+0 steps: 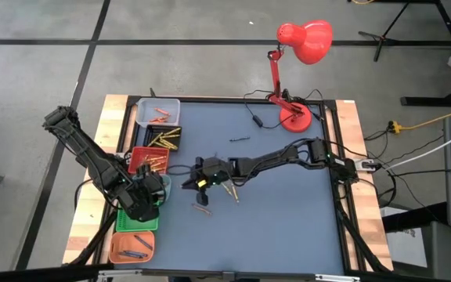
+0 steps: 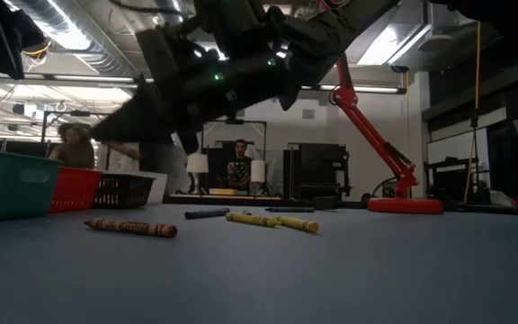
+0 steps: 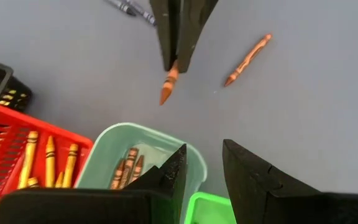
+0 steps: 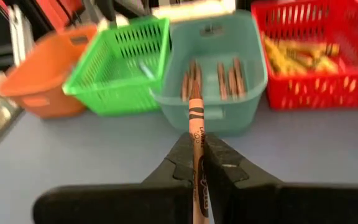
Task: Sort crayons
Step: Put the brown crayon into the blue bin
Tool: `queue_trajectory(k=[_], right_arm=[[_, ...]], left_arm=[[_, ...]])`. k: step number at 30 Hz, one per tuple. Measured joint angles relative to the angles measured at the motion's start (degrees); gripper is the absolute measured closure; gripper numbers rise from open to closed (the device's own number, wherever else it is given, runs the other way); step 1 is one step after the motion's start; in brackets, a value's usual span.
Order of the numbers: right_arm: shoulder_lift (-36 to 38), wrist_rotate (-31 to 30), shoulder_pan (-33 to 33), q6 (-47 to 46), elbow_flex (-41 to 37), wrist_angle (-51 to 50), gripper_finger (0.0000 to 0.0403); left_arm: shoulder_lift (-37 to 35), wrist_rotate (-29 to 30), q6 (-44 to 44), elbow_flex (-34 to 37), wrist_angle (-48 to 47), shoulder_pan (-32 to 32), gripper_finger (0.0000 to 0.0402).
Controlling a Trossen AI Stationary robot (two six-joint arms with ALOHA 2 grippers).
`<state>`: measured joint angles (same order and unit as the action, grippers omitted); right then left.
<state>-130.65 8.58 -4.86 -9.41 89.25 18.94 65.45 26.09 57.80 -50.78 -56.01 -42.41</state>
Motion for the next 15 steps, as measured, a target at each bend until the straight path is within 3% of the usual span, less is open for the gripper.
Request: queue_trajectory(k=[15], right_arm=[[0.1,-4.8,0.1,0.3,0.1,11.6,0.0387]], left_arm=[[0.0,2.9,-1.0,0.0,6.4,0.0,0.0313]])
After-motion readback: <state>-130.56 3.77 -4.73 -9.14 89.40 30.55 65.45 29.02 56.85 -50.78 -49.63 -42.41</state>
